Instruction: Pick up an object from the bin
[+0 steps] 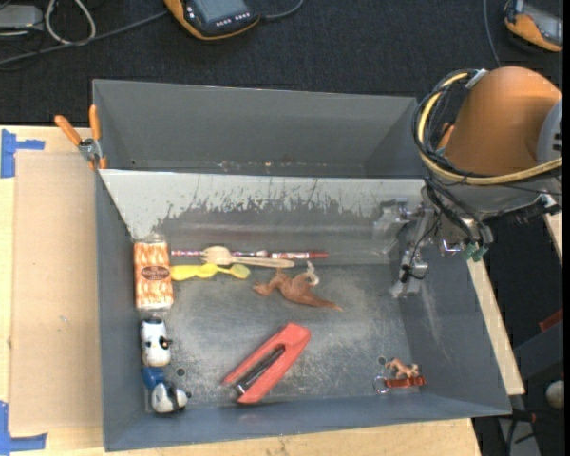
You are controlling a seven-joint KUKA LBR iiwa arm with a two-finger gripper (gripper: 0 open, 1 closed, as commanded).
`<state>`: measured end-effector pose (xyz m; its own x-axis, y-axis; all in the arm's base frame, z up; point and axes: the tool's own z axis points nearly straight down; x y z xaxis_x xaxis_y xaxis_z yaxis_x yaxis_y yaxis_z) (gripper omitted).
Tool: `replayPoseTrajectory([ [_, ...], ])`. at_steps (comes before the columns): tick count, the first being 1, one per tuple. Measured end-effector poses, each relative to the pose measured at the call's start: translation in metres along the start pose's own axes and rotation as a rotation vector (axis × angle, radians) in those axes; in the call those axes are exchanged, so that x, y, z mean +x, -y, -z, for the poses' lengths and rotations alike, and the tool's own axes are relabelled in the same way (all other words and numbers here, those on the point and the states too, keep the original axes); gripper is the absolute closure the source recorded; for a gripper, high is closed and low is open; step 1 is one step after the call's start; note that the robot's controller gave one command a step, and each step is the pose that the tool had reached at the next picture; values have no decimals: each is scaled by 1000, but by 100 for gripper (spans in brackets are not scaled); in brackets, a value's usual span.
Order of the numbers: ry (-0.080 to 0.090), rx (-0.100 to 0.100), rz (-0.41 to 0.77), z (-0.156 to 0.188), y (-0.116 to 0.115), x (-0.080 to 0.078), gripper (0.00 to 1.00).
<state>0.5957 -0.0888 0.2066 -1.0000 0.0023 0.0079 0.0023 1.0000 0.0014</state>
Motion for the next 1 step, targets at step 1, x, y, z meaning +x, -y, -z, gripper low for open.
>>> replayPoseTrajectory([
  [1,8,1,2,5,-1,-1,0],
])
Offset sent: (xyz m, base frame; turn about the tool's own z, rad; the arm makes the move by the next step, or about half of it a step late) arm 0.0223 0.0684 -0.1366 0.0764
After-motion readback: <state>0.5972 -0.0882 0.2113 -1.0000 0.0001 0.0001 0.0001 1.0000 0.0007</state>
